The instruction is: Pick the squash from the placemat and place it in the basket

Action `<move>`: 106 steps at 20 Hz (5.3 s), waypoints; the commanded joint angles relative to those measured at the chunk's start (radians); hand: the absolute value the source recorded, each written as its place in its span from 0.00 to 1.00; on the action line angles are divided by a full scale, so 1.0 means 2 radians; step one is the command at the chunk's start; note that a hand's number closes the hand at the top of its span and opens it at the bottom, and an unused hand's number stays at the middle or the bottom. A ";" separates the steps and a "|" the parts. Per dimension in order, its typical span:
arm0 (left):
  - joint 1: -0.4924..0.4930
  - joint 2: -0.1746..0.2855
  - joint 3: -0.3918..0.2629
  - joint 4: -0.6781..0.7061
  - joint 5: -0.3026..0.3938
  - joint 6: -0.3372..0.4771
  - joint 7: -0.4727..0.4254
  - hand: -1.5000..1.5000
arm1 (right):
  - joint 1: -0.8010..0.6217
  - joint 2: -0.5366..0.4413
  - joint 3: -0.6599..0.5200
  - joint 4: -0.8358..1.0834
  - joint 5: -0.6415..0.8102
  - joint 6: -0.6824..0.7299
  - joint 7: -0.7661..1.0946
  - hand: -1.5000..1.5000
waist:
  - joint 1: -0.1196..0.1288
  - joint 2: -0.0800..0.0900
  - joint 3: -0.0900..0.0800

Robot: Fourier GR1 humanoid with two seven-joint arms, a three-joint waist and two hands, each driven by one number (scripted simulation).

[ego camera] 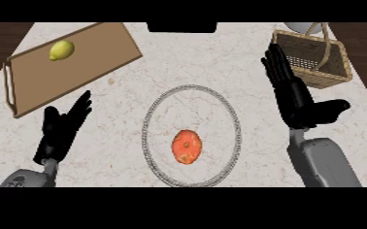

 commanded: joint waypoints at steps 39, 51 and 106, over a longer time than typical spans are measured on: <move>-0.074 0.040 0.049 -0.044 -0.065 -0.014 -0.126 0.50 | -0.540 0.015 0.349 0.072 -0.038 0.204 0.655 0.00 | -0.002 0.013 0.003; -0.070 0.030 0.062 -0.065 -0.074 -0.026 -0.110 0.50 | -0.447 -0.008 0.396 0.059 -0.013 0.213 0.612 0.00 | -0.004 0.015 0.004; -0.077 -0.058 0.138 -0.100 -0.173 -0.097 -0.064 0.50 | -0.158 0.092 0.290 0.173 0.373 0.283 0.433 1.00 | -0.003 0.017 0.004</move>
